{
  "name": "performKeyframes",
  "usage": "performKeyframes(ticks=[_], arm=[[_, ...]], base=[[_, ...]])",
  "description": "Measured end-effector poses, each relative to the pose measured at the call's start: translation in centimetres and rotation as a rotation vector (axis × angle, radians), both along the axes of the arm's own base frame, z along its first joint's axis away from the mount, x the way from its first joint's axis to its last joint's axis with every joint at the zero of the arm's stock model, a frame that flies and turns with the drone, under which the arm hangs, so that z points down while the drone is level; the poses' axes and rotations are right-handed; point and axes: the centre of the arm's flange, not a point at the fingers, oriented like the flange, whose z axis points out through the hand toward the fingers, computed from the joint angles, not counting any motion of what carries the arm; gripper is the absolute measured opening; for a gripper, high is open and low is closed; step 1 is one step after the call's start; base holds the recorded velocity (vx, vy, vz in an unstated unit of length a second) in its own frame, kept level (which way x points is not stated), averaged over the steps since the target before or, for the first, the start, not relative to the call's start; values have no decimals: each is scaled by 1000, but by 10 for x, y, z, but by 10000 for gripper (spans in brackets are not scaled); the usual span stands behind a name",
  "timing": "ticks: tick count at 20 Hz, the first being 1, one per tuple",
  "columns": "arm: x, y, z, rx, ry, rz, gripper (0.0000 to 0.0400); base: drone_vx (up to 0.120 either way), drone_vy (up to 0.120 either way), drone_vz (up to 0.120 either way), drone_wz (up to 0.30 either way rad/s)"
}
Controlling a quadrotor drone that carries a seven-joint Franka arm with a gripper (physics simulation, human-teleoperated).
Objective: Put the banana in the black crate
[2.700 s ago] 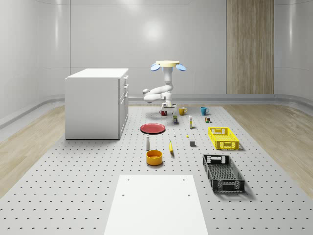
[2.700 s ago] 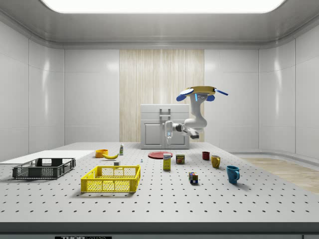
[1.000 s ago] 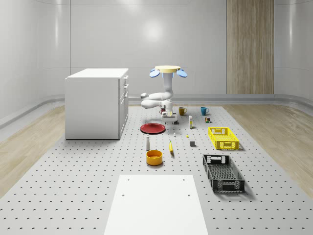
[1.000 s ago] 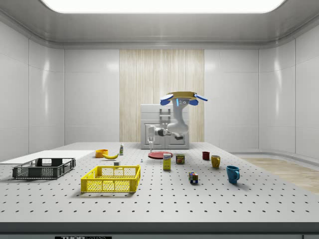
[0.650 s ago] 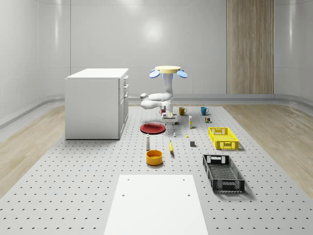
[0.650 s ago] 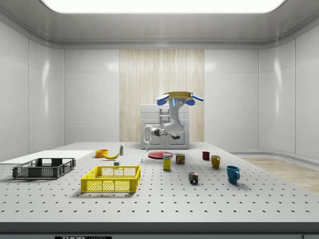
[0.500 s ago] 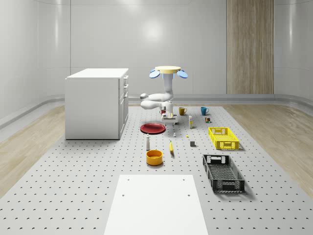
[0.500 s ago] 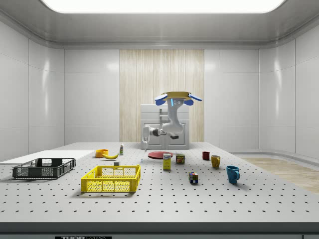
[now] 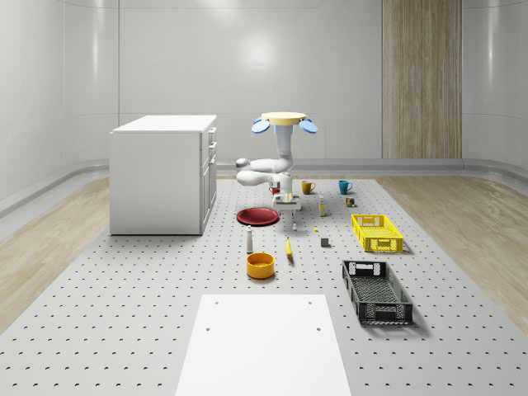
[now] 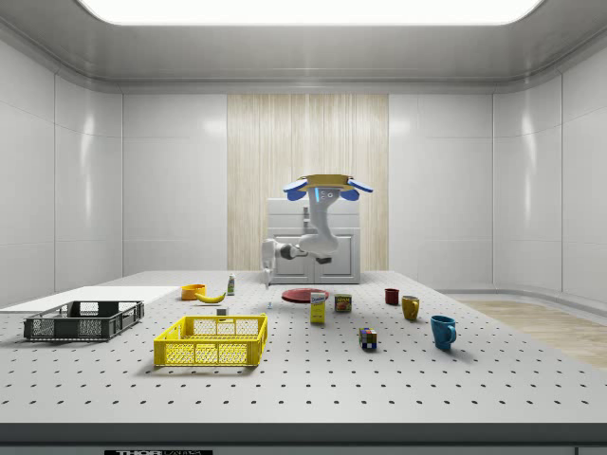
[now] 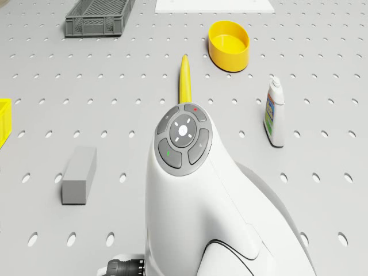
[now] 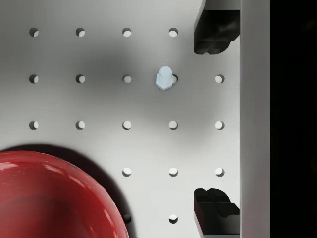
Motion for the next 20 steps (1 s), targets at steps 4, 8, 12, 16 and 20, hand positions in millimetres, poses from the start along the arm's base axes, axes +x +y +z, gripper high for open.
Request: performKeyframes(ticks=[4, 8, 12, 16, 20], arm=[[0, 0, 0, 0, 0, 0, 400], [0, 0, 0, 0, 0, 0, 400], [0, 0, 0, 0, 0, 0, 400], [0, 0, 0, 0, 0, 0, 400], [0, 0, 0, 0, 0, 0, 400]], base=[[120, 0, 0, 0], [120, 0, 0, 0], [120, 0, 0, 0], [120, 0, 0, 0], [120, 0, 0, 0]])
